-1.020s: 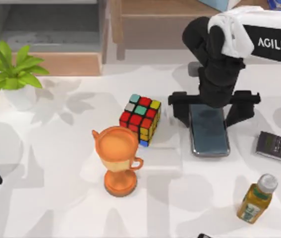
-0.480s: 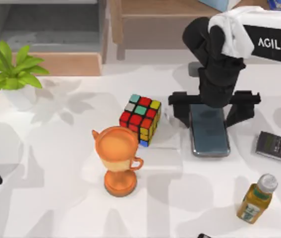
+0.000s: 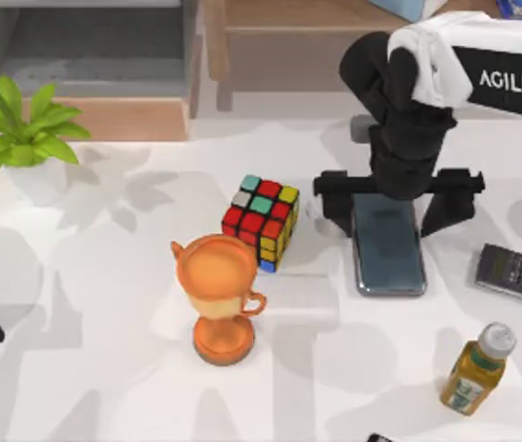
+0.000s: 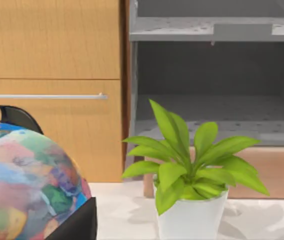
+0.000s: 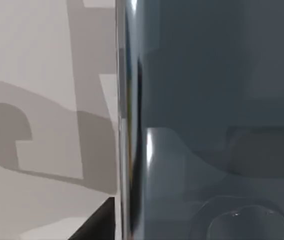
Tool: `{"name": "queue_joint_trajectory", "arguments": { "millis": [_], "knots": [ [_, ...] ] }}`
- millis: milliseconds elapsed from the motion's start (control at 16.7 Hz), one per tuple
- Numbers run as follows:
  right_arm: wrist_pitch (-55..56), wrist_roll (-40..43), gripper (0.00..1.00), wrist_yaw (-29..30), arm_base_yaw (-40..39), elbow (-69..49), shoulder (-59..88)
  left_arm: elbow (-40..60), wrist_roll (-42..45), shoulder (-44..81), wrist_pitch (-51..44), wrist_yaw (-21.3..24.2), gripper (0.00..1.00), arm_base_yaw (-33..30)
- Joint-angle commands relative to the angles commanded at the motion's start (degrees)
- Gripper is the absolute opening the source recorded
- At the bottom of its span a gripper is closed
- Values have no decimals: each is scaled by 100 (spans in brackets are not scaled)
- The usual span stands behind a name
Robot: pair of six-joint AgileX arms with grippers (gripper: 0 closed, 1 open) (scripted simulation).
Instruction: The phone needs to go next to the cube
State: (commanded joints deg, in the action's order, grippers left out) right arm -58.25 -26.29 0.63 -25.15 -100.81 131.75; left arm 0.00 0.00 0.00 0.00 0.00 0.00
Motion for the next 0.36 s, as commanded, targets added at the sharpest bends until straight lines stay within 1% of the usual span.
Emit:
{"name": "queue_joint_trajectory", "arguments": {
  "millis": [60,360],
  "knots": [
    [0,0,100,0,0,0,0,0,0,0,0,0,100,0],
    [0,0,100,0,0,0,0,0,0,0,0,0,100,0]
  ]
}}
